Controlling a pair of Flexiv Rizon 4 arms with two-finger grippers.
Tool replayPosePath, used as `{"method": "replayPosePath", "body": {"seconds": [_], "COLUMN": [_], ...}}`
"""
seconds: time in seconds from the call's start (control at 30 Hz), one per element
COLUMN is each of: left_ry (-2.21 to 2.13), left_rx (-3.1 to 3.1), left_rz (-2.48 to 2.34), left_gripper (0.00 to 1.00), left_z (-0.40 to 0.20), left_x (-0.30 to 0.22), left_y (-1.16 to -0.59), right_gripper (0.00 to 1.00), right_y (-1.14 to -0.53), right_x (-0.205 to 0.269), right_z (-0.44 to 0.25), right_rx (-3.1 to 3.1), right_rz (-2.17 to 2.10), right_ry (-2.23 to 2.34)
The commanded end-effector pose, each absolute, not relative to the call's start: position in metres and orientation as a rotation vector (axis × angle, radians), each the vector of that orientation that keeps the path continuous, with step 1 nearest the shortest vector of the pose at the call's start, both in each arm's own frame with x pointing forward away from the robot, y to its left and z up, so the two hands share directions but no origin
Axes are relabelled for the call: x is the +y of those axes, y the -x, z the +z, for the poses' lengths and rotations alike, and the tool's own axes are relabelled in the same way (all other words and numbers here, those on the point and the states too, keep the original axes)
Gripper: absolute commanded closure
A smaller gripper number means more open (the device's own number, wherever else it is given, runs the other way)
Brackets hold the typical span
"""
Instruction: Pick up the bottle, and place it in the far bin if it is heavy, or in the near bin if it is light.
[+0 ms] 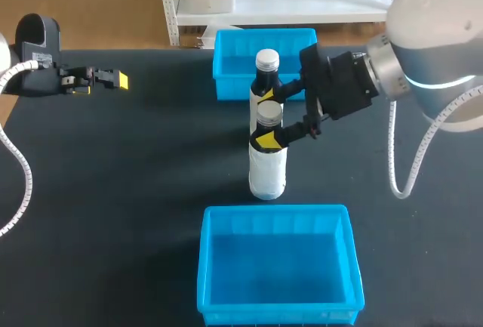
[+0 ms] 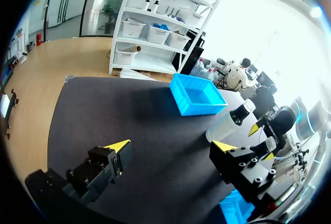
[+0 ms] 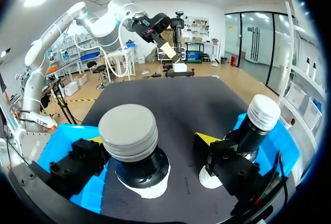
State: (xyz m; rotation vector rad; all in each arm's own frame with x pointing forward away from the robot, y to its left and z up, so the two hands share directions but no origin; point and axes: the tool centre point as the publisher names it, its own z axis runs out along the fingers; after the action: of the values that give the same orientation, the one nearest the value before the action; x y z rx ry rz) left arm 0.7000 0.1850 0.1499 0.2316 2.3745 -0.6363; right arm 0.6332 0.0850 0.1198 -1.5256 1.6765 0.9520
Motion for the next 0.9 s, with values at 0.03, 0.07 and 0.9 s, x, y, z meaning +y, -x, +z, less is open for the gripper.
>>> {"method": "replayPosePath", "body": {"seconds": [0.03,0.07,0.9], "left_ry": [-0.232,-0.232,-0.232], "left_rx": [2.374,2.374,2.374], "left_rz": [-0.636,-0.636,-0.636], "left_gripper": [0.0,0.0,0.0], "left_z": [0.1499,0.1499,0.1499], "left_x": [0.185,0.185,0.185], "left_y": [-0.7,-0.7,-0.7], "right_gripper": [0.0,0.0,0.53], "right_y": [-0.6354,-0.6354,-0.6263], "right_x": [0.0864,0.0865,0.0838], "right_z": [0.1181,0.1181,0.1159], "right_rx": [1.673,1.673,1.667], "right_rz": [0.959,0.96,0.98], "right_ry": [1.526,1.526,1.524]}}
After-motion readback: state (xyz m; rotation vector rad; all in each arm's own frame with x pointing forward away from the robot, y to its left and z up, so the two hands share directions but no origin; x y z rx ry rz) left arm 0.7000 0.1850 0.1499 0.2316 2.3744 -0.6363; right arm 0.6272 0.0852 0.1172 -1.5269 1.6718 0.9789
